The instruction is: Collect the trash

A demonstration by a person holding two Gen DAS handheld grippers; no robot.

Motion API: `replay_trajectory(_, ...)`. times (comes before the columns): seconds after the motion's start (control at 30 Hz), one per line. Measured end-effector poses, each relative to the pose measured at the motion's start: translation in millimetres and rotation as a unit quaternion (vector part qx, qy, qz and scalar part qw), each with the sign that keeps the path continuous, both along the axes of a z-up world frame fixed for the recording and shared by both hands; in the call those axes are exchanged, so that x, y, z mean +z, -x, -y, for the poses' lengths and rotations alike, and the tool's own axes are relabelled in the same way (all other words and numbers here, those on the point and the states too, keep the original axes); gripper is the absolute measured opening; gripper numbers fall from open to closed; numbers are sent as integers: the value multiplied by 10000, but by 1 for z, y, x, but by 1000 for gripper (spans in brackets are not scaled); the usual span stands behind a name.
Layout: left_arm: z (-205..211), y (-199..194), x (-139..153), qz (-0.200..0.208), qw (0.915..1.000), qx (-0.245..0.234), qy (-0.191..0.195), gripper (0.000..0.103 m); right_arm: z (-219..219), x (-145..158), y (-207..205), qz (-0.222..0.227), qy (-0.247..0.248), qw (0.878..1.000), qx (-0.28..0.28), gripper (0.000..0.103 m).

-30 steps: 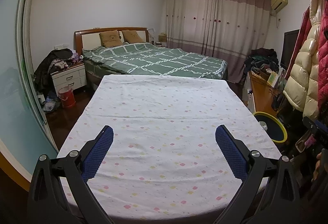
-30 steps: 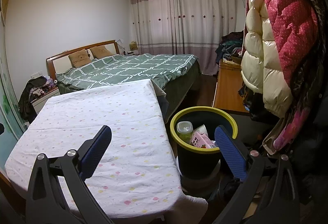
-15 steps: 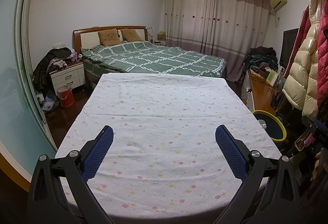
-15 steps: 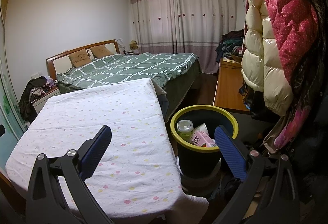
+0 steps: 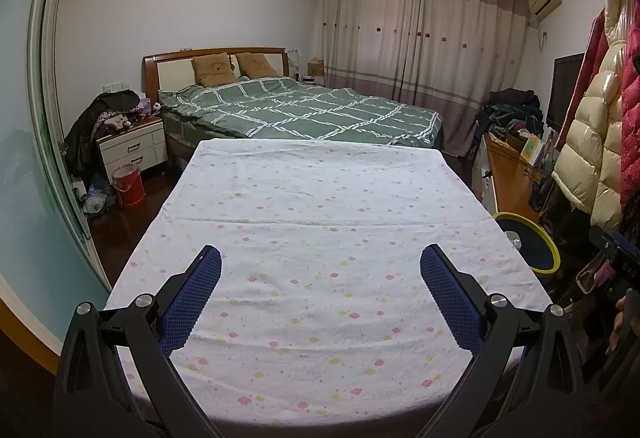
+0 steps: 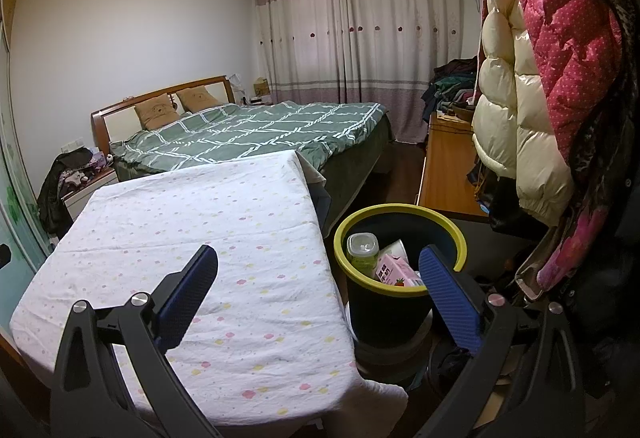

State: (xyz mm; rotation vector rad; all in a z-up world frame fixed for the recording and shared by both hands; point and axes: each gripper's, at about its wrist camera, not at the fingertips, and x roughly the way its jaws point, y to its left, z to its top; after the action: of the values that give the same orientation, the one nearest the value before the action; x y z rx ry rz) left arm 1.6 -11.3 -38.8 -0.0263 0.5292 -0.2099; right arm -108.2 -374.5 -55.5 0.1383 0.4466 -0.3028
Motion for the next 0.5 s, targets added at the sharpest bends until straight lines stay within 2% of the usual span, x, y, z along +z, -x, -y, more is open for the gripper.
replay_trajectory(0.5,0,-1,-3,-31,10000,8,-6,98,0,-1,0,-5,4,10000,-10,96)
